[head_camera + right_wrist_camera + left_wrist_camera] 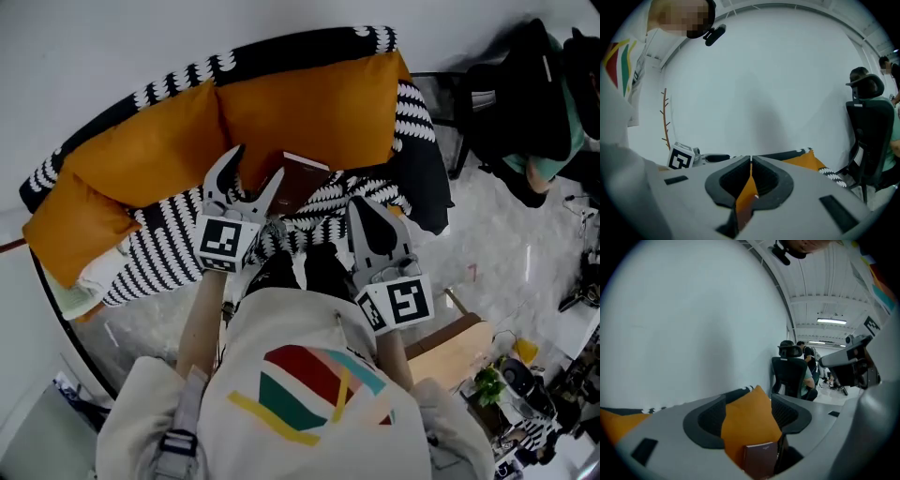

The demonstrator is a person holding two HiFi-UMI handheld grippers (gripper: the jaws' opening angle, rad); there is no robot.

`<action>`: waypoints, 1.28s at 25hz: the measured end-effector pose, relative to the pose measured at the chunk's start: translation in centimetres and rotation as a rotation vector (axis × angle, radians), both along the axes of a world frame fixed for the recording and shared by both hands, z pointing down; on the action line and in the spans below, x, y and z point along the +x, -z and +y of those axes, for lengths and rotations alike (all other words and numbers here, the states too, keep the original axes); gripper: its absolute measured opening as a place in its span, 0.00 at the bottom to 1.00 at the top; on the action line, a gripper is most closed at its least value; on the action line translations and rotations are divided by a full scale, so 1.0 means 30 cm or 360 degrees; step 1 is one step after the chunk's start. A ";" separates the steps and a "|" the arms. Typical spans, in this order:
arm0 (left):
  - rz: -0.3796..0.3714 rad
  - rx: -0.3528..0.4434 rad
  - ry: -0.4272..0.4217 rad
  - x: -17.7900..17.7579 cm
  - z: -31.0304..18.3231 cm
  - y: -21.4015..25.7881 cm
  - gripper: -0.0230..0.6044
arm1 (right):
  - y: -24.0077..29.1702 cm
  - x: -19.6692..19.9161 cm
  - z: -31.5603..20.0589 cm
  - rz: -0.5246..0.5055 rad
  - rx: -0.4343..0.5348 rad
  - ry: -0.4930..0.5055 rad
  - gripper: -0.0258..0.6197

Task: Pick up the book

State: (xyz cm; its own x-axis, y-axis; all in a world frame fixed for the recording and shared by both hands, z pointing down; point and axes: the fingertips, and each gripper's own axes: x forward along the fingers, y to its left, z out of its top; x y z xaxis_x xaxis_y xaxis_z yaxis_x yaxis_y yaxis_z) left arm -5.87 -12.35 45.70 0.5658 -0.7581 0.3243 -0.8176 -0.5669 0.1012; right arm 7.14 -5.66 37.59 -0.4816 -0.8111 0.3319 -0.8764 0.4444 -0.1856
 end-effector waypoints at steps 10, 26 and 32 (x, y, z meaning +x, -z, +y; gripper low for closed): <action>-0.0270 -0.0536 -0.0409 0.130 -0.017 -0.597 0.55 | -0.223 0.155 -0.001 -0.0007 -0.0300 -0.0101 0.07; -0.0263 -0.0904 -0.0520 0.129 -0.007 -0.860 0.55 | -0.433 0.052 -0.091 -0.0074 -0.0523 0.0033 0.07; -0.0246 -0.0957 -0.0606 0.171 0.011 -0.899 0.54 | -0.474 0.083 -0.094 -0.0085 -0.0532 0.0019 0.07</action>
State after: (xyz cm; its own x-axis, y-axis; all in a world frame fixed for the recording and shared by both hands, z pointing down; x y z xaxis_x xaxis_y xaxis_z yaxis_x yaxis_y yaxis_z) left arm -0.74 -12.02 72.66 0.6688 -0.1833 0.7204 -0.6050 -0.6974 0.3842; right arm 9.62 -8.48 51.81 -0.5141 -0.6557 0.5529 -0.8567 0.3613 -0.3681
